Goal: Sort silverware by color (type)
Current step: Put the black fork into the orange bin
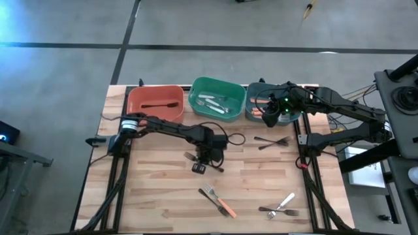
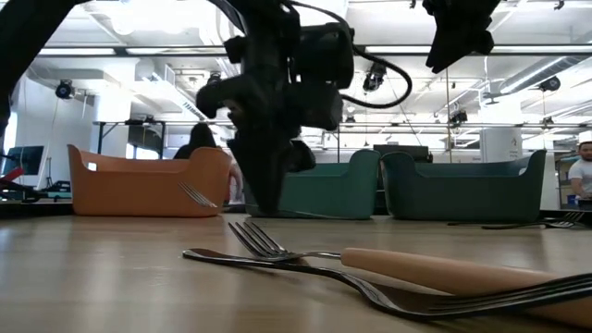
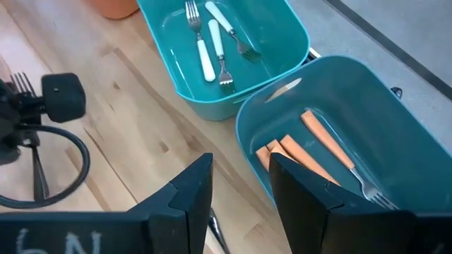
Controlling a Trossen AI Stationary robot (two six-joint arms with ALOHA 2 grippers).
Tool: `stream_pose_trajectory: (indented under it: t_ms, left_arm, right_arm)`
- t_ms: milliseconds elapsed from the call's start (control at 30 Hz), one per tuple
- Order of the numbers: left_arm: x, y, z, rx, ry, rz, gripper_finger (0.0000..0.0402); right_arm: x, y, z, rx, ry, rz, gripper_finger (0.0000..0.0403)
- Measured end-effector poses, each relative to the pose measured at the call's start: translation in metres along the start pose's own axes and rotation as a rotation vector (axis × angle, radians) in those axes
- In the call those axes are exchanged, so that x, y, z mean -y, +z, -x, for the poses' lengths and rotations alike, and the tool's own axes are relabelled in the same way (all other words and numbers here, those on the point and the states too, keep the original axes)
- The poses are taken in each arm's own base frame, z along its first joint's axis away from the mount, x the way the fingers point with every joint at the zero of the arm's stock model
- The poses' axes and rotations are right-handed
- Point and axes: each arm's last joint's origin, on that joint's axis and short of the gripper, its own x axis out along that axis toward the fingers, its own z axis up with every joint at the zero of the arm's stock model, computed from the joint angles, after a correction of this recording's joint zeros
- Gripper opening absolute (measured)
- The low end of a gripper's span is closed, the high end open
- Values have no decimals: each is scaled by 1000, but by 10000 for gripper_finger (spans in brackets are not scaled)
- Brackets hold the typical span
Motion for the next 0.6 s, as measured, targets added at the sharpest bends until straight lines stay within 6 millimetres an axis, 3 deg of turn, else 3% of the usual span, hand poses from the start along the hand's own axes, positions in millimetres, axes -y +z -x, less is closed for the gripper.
stream_pose_trajectory:
  t_ms: [167, 333, 600]
  left_arm:
    - [4, -4, 12, -20, 2, 14, 1]
    - [11, -14, 41, -55, 69, 41, 0]
    - [6, -40, 117, 40, 208, 157, 0]
  right_arm:
    - [0, 0, 0, 0, 0, 8, 132]
    - [0, 0, 0, 2, -5, 12, 132]
    - [1, 0, 0, 17, -47, 13, 132]
